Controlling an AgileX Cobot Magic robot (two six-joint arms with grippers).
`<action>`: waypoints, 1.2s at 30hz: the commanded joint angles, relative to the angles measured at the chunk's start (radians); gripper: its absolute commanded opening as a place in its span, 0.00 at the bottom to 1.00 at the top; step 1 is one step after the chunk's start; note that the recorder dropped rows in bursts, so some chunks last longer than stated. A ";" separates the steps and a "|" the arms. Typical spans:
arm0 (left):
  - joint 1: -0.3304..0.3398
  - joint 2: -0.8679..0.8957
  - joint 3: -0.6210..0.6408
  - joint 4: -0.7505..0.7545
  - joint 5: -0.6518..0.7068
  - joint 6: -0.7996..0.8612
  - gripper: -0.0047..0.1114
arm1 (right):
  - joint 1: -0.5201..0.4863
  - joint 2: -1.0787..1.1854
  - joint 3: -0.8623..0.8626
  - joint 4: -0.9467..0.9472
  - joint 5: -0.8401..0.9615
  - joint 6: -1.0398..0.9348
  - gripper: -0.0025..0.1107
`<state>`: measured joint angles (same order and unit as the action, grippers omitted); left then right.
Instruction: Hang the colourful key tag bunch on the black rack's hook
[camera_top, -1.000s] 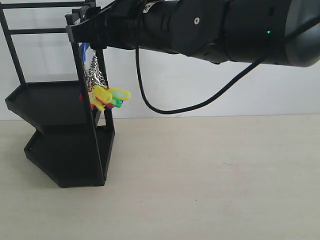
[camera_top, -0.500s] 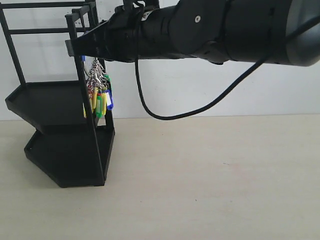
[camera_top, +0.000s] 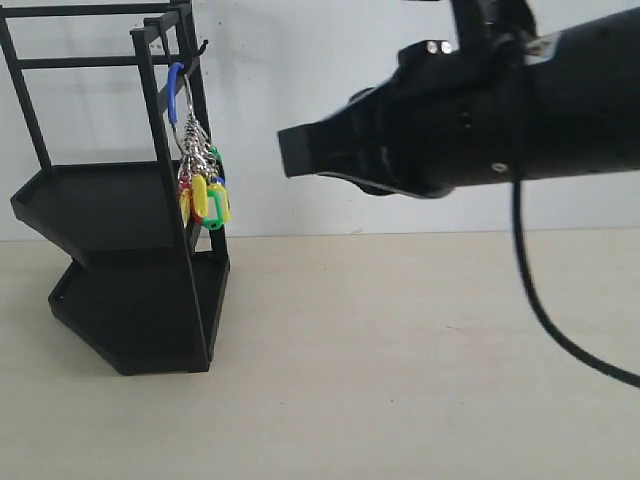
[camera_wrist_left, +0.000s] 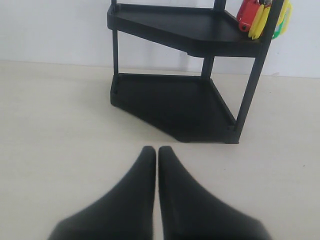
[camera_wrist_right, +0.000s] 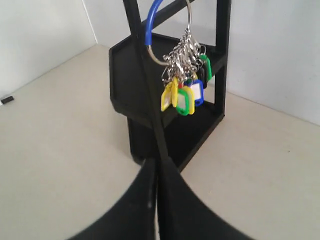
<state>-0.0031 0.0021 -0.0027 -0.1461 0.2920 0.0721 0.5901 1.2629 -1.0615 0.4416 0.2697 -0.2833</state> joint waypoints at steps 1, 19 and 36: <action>0.002 -0.002 0.003 0.005 -0.007 0.003 0.08 | -0.003 -0.136 0.088 0.004 0.156 0.099 0.02; 0.002 -0.002 0.003 0.005 -0.007 0.003 0.08 | -0.001 -0.195 0.097 -0.040 0.386 0.055 0.02; 0.002 -0.002 0.003 0.005 -0.007 0.003 0.08 | -0.232 -0.744 0.871 -0.033 -0.382 0.029 0.02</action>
<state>-0.0031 0.0021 -0.0027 -0.1461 0.2920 0.0721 0.4148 0.6131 -0.2610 0.4042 -0.0474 -0.2623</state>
